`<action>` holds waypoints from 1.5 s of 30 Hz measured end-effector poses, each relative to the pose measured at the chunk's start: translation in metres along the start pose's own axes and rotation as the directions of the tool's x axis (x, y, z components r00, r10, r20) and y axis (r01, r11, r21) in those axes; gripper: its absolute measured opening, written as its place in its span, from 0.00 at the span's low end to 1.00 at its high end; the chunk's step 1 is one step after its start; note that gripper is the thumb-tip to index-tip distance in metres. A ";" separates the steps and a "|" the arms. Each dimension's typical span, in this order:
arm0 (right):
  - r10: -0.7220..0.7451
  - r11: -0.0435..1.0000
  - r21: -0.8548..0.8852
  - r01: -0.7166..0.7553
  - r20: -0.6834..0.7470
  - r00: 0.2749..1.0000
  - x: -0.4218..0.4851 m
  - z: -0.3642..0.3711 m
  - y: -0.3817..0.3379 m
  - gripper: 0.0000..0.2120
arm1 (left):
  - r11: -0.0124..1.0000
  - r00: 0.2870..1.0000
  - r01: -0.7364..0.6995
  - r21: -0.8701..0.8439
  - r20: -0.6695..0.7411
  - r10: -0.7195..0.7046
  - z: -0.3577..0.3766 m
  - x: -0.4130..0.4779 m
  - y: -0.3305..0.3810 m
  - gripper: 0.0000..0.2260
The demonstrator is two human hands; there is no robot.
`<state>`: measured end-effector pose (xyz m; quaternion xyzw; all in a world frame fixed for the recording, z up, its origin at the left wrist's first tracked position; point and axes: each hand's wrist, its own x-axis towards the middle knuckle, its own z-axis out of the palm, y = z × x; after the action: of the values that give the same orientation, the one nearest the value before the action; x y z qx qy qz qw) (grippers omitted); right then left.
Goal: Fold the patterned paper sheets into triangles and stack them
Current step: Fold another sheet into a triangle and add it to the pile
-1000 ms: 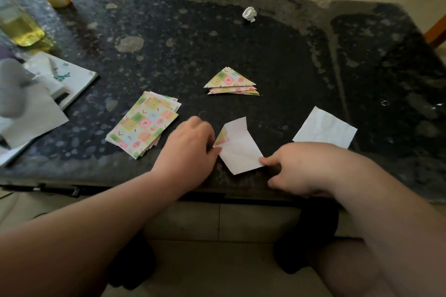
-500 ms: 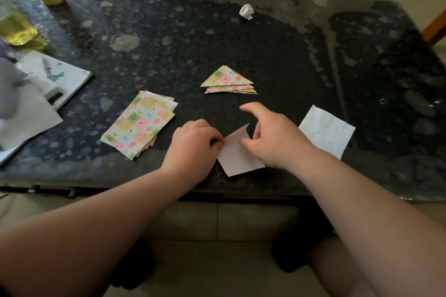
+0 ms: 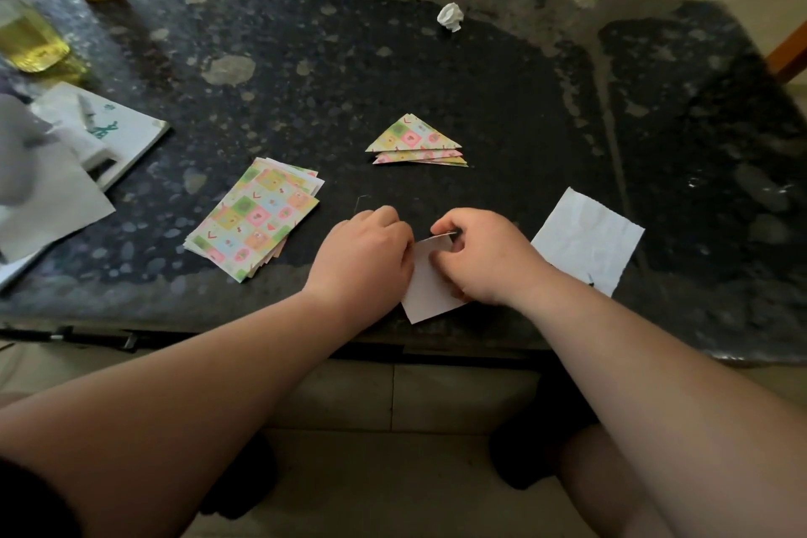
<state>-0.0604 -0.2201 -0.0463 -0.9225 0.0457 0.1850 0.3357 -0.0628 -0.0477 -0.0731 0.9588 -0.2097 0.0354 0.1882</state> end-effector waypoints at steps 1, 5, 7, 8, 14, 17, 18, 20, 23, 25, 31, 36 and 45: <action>-0.003 1.000 0.011 0.003 0.002 1.000 0.000 -0.001 0.001 0.13 | 1.000 1.000 -0.008 0.005 0.023 0.007 0.001 0.001 0.000 0.11; -0.022 0.999 0.034 0.021 0.036 0.999 -0.001 -0.003 0.004 0.15 | 0.998 0.999 -0.046 0.042 0.025 0.045 0.002 -0.006 -0.001 0.18; -0.015 1.000 0.028 0.013 0.066 0.998 -0.001 -0.007 0.005 0.18 | 0.992 0.997 -0.072 0.107 0.017 0.071 0.000 -0.015 0.000 0.17; -0.010 1.000 0.016 0.009 0.085 0.996 -0.001 -0.008 0.005 0.20 | 0.990 0.997 -0.075 0.121 0.019 0.073 -0.001 -0.019 0.001 0.16; 0.035 0.997 0.068 -0.043 0.107 0.994 -0.003 -0.010 0.007 0.31 | 1.000 0.998 -0.017 -0.005 0.068 0.017 -0.005 -0.026 -0.009 0.14; 0.054 0.995 0.084 -0.056 0.029 0.998 -0.004 -0.008 0.009 0.23 | 0.995 0.993 0.001 -0.095 0.119 0.010 -0.008 -0.018 -0.015 0.14; 0.034 0.997 0.069 -0.033 -0.005 0.999 -0.005 -0.006 0.010 0.19 | 0.994 0.992 -0.026 -0.105 0.119 0.039 -0.009 -0.016 -0.017 0.13; -0.033 0.999 -0.011 0.032 -0.057 0.998 -0.009 -0.005 0.012 0.16 | 0.989 0.989 -0.109 -0.096 0.089 0.118 -0.009 -0.015 -0.019 0.10; -0.187 0.962 -0.219 0.164 -0.088 0.978 -0.015 -0.003 0.015 0.15 | 0.985 0.985 -0.156 -0.068 0.066 0.161 -0.007 -0.019 -0.022 0.09; -0.254 0.932 -0.294 0.214 -0.105 0.962 -0.016 0.000 0.021 0.15 | 0.985 0.985 -0.153 -0.083 0.067 0.159 -0.007 -0.020 -0.023 0.09; -0.291 0.940 -0.240 0.244 -0.185 0.939 -0.016 0.004 0.032 0.17 | 0.980 0.983 -0.172 -0.100 0.054 0.178 -0.004 -0.014 -0.022 0.09; -0.329 0.936 -0.198 0.292 -0.197 0.923 -0.011 0.005 0.030 0.11 | 0.977 0.982 -0.175 -0.124 0.055 0.182 -0.002 -0.010 -0.017 0.09; -0.361 0.912 -0.256 0.320 -0.135 0.923 -0.015 0.006 0.027 0.12 | 0.971 0.974 -0.224 -0.085 0.023 0.227 0.002 -0.008 -0.017 0.12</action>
<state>-0.0820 -0.2379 -0.0616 -0.9615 -0.1079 0.0436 0.2488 -0.0627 -0.0308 -0.0823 0.9208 -0.3216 0.0324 0.2185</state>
